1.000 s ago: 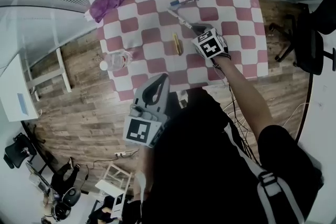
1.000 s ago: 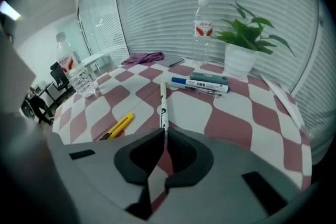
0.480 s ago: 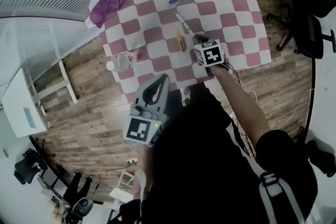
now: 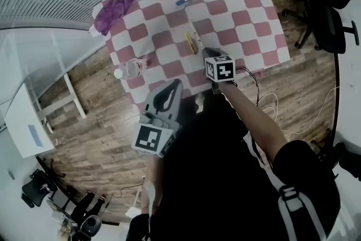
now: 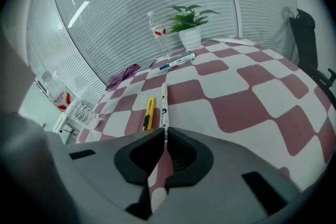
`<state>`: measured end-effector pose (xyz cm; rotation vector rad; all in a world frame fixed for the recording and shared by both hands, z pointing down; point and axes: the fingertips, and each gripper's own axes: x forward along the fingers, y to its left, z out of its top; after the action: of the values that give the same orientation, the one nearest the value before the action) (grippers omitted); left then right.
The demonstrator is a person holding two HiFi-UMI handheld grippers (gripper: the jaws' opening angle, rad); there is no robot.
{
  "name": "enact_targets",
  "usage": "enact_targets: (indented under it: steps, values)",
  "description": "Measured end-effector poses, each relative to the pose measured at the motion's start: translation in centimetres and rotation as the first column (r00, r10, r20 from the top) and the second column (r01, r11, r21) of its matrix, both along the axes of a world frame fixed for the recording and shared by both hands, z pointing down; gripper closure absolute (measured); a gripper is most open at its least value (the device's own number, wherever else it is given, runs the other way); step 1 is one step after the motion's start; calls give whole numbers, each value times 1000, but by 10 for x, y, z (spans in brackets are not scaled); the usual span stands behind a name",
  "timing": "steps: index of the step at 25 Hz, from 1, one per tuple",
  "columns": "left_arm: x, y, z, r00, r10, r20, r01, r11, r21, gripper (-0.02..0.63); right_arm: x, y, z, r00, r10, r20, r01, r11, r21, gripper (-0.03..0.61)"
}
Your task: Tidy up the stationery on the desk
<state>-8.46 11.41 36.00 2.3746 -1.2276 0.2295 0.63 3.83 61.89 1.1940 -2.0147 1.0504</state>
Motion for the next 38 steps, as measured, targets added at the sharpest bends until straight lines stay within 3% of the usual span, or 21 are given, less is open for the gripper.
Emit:
enact_targets:
  steps: [14,29,34,38]
  values:
    - [5,1,-2,1000,-10,0,10,1000,4,580,-11,10,5,998,-29,64,32,998,-52,515]
    - [24,-18,-2,996,-84,-6,84,996,9,580,11,-31,-11,986,-161,33,161,987,11,508]
    - [33,-30,2,993,-121,-15,121,993,-8,580,13,-71,-19,958,-282,-49,285,954,94,506]
    - [38,-39,6,987,-158,-16,157,987,-18,580,12,-110,-27,905,-394,-159,419,890,179,489]
